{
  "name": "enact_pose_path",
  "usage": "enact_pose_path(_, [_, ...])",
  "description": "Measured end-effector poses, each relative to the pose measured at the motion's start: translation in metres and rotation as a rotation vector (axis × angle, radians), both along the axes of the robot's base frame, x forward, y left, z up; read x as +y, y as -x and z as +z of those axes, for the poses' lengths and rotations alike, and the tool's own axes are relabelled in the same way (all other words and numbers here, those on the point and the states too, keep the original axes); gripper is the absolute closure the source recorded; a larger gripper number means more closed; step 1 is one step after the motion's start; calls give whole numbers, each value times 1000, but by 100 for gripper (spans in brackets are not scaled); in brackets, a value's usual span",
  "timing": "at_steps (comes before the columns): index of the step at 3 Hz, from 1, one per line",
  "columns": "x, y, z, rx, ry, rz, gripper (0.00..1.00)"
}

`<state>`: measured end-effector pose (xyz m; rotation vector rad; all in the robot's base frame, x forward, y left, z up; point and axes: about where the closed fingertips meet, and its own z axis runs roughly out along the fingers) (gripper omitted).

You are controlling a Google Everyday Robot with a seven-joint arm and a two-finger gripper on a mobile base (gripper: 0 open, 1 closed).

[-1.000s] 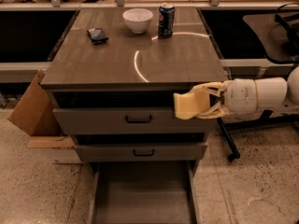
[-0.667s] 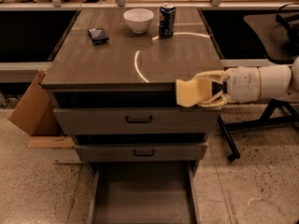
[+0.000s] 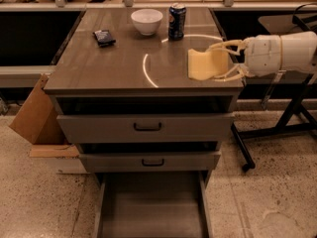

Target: Pick sponge from bottom drawer and place on counter

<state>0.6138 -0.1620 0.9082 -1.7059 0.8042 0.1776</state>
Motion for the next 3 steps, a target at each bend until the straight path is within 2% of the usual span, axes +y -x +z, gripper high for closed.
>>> enact_pose_path(1, [18, -16, 10, 51, -9, -48, 100])
enact_pose_path(3, [22, -20, 7, 49, -6, -70, 100])
